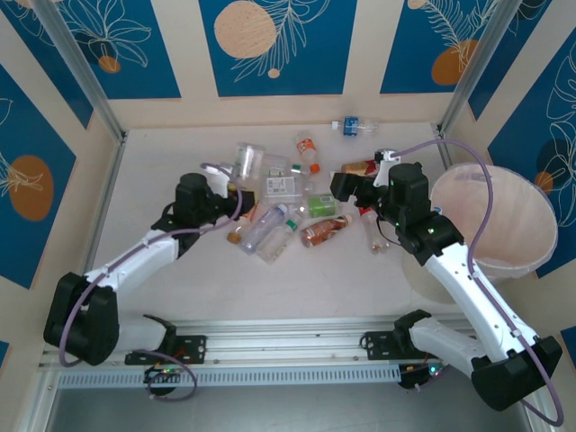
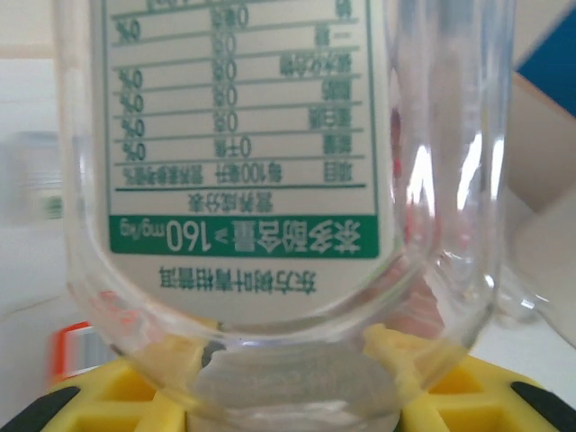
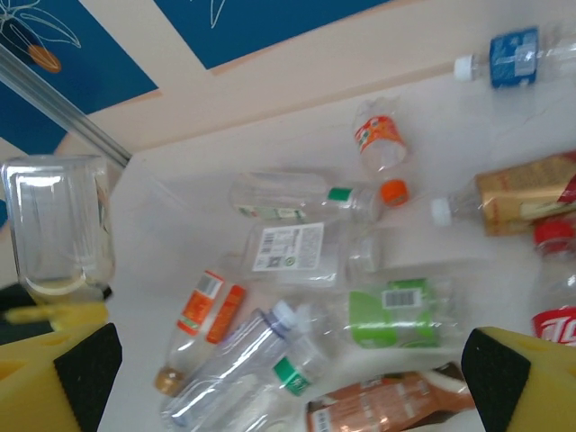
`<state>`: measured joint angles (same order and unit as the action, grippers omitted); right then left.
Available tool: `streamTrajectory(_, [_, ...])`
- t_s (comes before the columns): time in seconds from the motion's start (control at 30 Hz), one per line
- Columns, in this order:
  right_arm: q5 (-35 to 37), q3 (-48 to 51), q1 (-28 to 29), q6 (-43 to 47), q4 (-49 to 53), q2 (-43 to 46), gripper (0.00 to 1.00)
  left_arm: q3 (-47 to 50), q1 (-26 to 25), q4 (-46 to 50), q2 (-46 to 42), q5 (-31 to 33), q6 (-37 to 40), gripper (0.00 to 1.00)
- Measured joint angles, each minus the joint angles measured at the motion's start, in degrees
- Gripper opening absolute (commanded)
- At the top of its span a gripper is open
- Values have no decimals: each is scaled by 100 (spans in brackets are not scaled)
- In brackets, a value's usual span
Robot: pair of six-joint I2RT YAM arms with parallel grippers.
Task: Put the plastic bottles in the bin
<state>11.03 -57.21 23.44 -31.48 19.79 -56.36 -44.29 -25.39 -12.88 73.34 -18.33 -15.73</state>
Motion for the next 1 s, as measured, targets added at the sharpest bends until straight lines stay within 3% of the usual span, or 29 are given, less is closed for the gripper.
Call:
streamTrajectory(0.4, [-1329, -271, 125, -1270, -107, -925, 99, -767, -1690, 595, 278, 1069, 1187, 0])
streamTrajectory(0.6, [-1563, -446, 181, -1309, -341, -1248, 99, -1207, -1838, 835, 721, 1561, 1574, 0])
streamTrajectory(1.0, [-1746, -651, 258, -1283, -640, -1620, 100, -1283, -1838, 898, 807, 1902, 1655, 0])
